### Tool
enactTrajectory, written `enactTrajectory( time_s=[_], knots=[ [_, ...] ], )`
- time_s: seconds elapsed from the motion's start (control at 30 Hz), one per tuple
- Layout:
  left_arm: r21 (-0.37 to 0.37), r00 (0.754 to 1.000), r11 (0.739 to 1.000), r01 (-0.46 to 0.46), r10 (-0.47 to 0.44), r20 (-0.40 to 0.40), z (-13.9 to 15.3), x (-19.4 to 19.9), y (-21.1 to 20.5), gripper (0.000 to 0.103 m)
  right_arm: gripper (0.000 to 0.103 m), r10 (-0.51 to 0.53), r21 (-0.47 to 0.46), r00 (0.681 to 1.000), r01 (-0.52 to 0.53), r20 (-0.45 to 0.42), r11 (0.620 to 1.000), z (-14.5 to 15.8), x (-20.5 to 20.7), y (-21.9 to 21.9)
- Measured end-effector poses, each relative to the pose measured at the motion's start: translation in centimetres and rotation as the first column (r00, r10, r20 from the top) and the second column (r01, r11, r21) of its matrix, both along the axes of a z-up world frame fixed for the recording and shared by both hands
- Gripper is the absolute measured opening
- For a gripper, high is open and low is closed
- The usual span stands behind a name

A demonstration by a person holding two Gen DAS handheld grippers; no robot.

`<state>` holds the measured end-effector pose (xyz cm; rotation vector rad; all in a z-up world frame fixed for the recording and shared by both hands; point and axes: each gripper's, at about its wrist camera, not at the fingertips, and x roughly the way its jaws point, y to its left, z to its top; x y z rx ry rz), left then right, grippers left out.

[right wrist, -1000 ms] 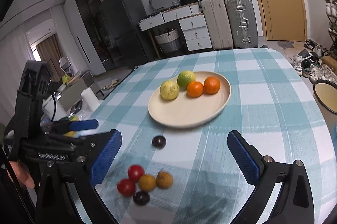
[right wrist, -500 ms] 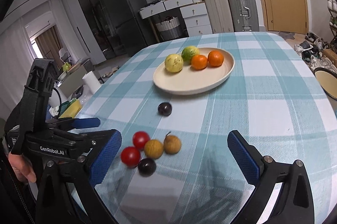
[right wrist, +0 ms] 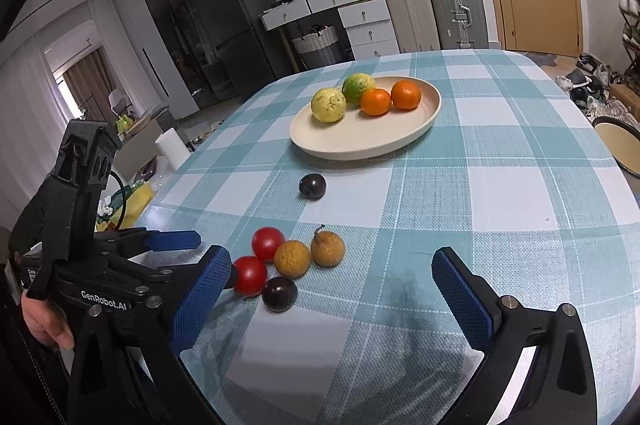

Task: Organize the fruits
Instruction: 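Close the left tool around a red tomato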

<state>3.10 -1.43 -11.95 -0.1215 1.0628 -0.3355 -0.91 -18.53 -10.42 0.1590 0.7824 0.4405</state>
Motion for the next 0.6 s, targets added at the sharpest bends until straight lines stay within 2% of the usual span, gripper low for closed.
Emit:
enactTrajectory(
  time_s=[0.03,0.1,0.2,0.33,0.4,0.43,0.6],
  knots=[
    [-0.005,1.0,1.0,0.005,-0.005,0.002,0.0,0.0,-0.1,0.093,0.103,-0.003,-0.001,1.0,0.003,0.002,1.0,0.0,0.0,-0.1],
    [-0.021,1.0,0.999,0.026,-0.026,0.0,0.0,0.0,-0.4,0.077,0.103,-0.006,0.009,1.0,0.006,-0.001,1.0,-0.1,-0.1,-0.4],
    [-0.015,0.999,0.999,0.042,-0.042,-0.009,-0.2,0.1,-0.8,0.059,0.103,-0.008,0.019,1.0,0.008,-0.008,1.0,-0.3,0.0,-0.6],
    [-0.052,0.997,0.996,0.069,-0.069,-0.014,-0.1,0.0,-1.0,0.044,0.103,0.003,0.014,1.0,-0.002,-0.013,1.0,-0.4,0.1,-0.6],
    [-0.066,0.996,0.994,0.086,-0.087,-0.012,0.0,-0.1,-1.2,0.03,0.103,0.006,0.015,1.0,-0.006,-0.009,1.0,-0.3,0.0,-0.6],
    [-0.078,0.994,0.992,0.102,-0.104,-0.018,0.0,-0.1,-1.3,0.026,0.103,0.006,0.017,1.0,-0.006,-0.009,1.0,-0.3,-0.1,-0.6],
    [-0.077,0.994,0.992,0.102,-0.104,-0.023,0.1,-0.2,-1.3,0.026,0.103,0.008,0.029,1.0,-0.008,-0.015,1.0,-0.5,-0.3,-0.6]
  ],
)
